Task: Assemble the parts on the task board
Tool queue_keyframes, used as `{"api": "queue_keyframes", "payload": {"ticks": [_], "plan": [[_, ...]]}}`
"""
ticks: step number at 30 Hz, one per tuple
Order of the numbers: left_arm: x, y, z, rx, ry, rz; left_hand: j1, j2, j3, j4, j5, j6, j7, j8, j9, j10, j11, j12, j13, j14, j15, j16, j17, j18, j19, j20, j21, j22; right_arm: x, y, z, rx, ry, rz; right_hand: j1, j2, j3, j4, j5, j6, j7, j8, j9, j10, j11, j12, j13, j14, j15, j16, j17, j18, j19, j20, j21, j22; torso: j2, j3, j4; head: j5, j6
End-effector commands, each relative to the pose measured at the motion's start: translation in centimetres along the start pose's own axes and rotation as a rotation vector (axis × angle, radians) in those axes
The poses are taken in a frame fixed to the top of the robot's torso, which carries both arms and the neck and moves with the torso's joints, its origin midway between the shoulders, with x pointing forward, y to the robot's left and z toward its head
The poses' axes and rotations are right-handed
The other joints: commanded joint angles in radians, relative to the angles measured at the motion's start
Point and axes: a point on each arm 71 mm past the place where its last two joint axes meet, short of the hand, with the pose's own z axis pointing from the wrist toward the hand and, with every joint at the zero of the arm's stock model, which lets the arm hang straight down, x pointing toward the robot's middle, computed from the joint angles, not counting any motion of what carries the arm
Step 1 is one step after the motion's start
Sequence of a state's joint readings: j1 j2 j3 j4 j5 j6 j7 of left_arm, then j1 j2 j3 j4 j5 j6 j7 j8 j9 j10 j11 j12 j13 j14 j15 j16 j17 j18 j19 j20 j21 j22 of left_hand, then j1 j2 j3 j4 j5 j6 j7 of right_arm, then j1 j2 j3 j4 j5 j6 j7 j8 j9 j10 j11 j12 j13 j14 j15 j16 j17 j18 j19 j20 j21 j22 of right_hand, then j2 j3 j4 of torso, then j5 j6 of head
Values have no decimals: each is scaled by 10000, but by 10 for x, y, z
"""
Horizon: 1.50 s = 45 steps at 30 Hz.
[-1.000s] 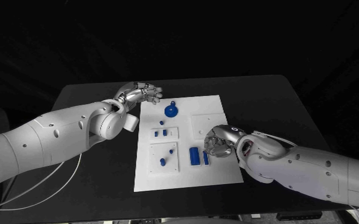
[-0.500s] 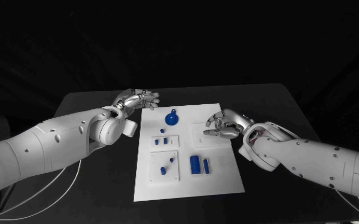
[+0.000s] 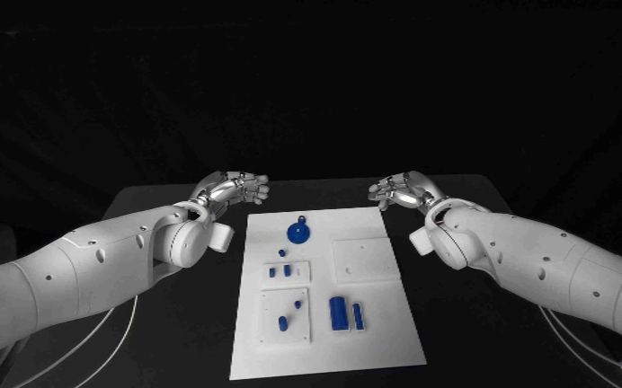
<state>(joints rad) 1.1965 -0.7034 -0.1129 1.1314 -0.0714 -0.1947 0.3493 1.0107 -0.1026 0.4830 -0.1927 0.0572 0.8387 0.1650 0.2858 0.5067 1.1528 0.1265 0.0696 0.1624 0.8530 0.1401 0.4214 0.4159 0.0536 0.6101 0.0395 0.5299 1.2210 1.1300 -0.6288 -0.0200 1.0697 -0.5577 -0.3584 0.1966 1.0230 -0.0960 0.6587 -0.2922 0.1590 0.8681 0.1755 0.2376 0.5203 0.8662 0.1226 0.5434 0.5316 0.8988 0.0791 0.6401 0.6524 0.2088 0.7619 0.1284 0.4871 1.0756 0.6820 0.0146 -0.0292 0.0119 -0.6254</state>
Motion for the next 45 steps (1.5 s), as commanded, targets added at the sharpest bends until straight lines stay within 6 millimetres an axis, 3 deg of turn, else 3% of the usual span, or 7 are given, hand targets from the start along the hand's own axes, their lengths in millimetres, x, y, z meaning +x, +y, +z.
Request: {"api": "queue_keyframes", "payload": {"ticks": [1,11,12,15,17,18,45], "plan": [[2,-5,3,313,148,-365,-130,-11,-59,-20,-49,-77,-39,-27,-28,-219,34,-56,-86,-234,42,-191,-55,-101,-244,54,-169,-29,-1,-3,5,-59,574,2213,-21,60,-271,209,260,-176,-30,9,-17,27,256,-1053,-1137,-424,395,-1176,-758,-258,-671,277,-800,-521,-137,5,31,30,138],[1,-5,14,496,-219,-523,-150,-154,-74,-30,-53,-552,-294,-261,-157,-1094,2,-64,-493,-928,157,-677,-243,-419,-985,198,-751,-132,-11,-6,16,-76,260,3049,-745,352,-1900,33,703,-448,-67,83,-176,694,337,-2782,-3179,-432,641,-2550,-1967,-119,-1105,705,-1909,-1415,-223,64,58,40,375],[1,-2,12,231,-240,-228,-10107,1026,-4830,1927,-572,-8387,-1650,-2858,-5067,-4177,-1265,-696,-1624,-8530,-1401,-4214,-4159,-536,-6101,-395,-5299,-3752,-15,-8,15,245,-100,2326,-10230,960,-6587,2922,-1590,-8681,-1755,-2376,-5203,-8662,-1226,-5434,-5316,-8988,-791,-6401,-6524,-2088,-7619,-1284,-4871,-10756,-192,29,40,24,321],[3,-2,12,244,-275,-240,-10107,1026,-4830,1927,-572,-8387,-1650,-2858,-5067,-11528,-1265,-696,-1624,-8530,-1401,-4214,-4159,-536,-6101,-395,-5299,-4310,-14,-8,14,213,-131,2370,-10230,960,-6587,2922,-1590,-8681,-1755,-2376,-5203,-8662,-1226,-5434,-5316,-8988,-791,-6401,-6524,-2088,-7619,-1284,-4871,-10756,-237,22,50,19,319],[5,-1,10,268,-341,-262,-10107,1026,-4830,1927,-572,-8387,-1650,-2858,-5067,-11528,-1265,-696,-1624,-8530,-1401,-4214,-4159,-536,-6101,-395,-5299,-4955,-12,-7,13,156,-191,2452,-10230,960,-6587,2922,-1590,-8681,-1755,-2376,-5203,-8662,-1226,-5434,-5316,-8988,-791,-6401,-6524,-2088,-7619,-1284,-4871,-10756,-321,10,68,8,314],[8,0,8,292,-409,-284,-10107,1026,-4830,1927,-572,-8387,-1650,-2858,-5067,-11528,-1265,-696,-1624,-8530,-1401,-4214,-4159,-536,-6101,-395,-5299,-12210,-10,-5,11,101,-251,2535,-10230,960,-6587,2922,-1590,-8681,-1755,-2376,-5203,-8662,-1226,-5434,-5316,-8988,-791,-6401,-6524,-2088,-7619,-1284,-4871,-10756,-407,-3,86,-2,309],[82,-2,-61,867,-2548,-614,-10107,1026,-4830,1927,-572,-8387,-1650,-2858,-5067,-11528,-1265,-696,-1624,-8530,-1401,-4214,-4159,-536,-6101,-395,-5299,-12210,51,35,-76,-382,-2282,4840,-10230,960,-6587,2922,-1590,-8681,-1755,-2376,-5203,-8662,-1226,-5434,-5316,-8988,-791,-6401,-6524,-2088,-7619,-1284,-4871,-10756,-1378,-146,292,-119,254]]}}
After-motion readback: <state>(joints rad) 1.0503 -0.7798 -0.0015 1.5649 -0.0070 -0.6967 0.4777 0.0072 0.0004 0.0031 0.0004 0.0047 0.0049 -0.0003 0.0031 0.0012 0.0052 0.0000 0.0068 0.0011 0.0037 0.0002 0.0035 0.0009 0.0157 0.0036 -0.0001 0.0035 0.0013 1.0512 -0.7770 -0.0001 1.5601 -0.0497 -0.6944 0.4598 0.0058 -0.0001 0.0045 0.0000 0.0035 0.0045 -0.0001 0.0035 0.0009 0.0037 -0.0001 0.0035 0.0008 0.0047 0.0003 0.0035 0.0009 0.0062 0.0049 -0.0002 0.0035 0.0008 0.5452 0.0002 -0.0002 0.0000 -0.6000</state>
